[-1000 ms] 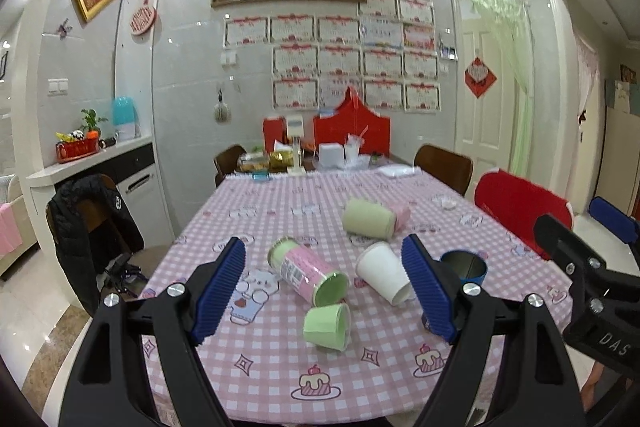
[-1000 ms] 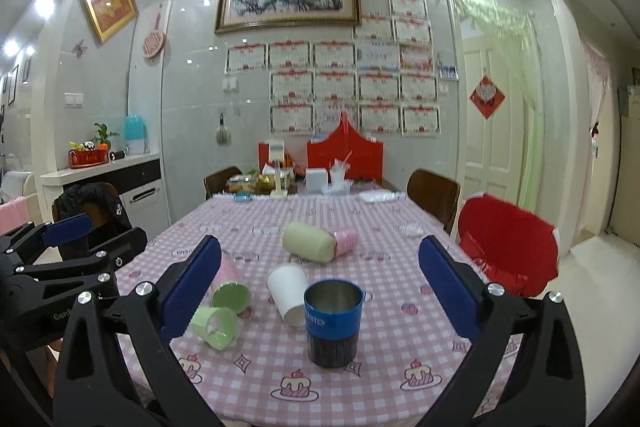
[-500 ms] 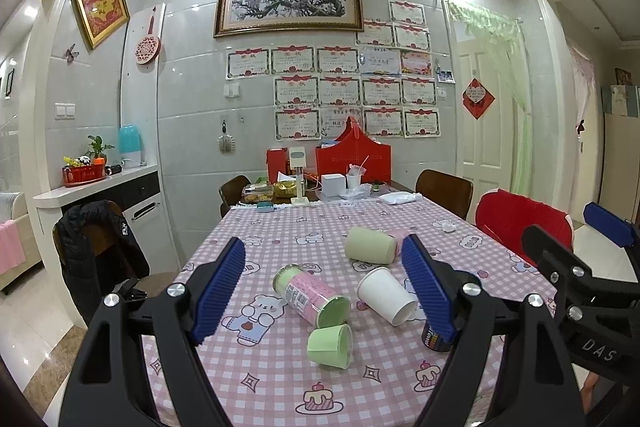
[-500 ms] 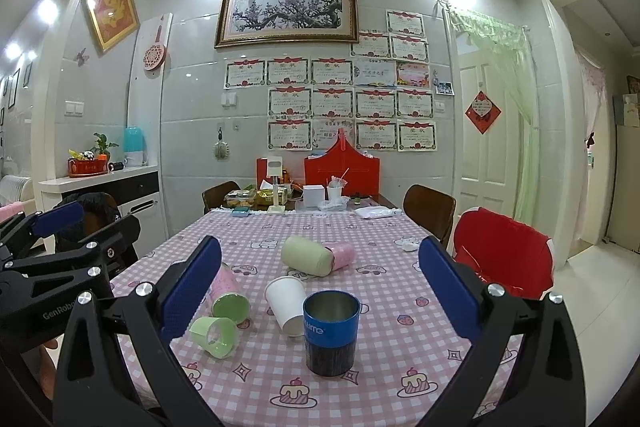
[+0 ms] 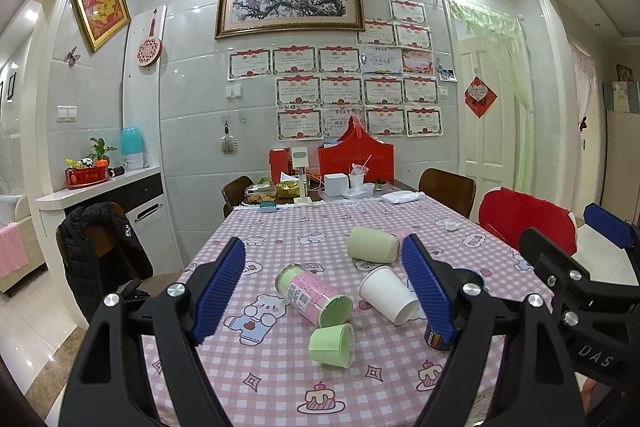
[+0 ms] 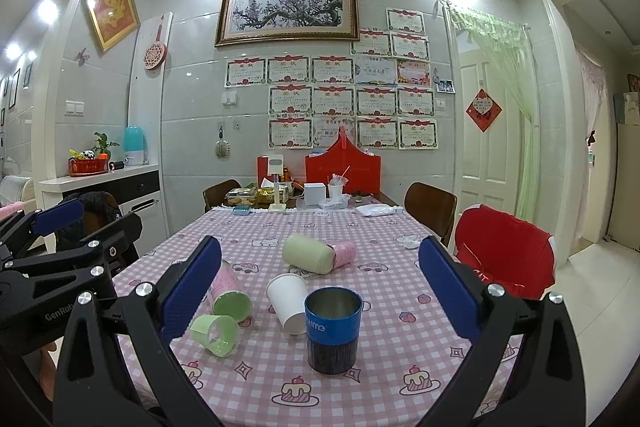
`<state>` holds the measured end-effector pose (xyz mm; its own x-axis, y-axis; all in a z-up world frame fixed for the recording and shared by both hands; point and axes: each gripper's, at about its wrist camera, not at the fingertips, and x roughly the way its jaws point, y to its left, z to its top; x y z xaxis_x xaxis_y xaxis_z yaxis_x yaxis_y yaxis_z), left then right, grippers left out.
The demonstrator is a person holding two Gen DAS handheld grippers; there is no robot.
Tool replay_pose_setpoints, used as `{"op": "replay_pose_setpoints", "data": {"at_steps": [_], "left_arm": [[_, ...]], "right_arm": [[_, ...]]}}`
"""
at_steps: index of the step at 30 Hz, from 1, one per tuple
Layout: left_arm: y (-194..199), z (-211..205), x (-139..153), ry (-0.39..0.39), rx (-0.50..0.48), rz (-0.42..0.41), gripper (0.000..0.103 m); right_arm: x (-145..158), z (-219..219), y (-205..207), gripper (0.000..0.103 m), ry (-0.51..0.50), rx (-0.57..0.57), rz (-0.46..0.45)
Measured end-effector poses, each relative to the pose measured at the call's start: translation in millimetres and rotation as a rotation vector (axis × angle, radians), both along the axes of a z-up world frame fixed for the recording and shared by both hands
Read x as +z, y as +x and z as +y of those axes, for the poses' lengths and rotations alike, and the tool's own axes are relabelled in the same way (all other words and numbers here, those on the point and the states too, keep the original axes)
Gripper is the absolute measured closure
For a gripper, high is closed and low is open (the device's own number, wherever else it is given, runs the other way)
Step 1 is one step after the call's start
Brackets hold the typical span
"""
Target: Flip cup upside down
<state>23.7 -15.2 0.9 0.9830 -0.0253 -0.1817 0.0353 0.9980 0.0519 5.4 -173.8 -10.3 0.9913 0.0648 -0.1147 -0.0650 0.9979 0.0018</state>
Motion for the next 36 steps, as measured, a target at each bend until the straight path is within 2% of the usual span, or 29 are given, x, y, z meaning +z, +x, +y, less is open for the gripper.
{"op": "replay_pose_setpoints", "data": {"at_steps": [36], "left_arm": [[-1.4, 4.6, 6.4, 0.011, 0.008, -0.016, 0.023]], "right_arm": [[-1.0, 4.0, 0.0, 0.007, -0.001, 0.009, 0.001]]}}
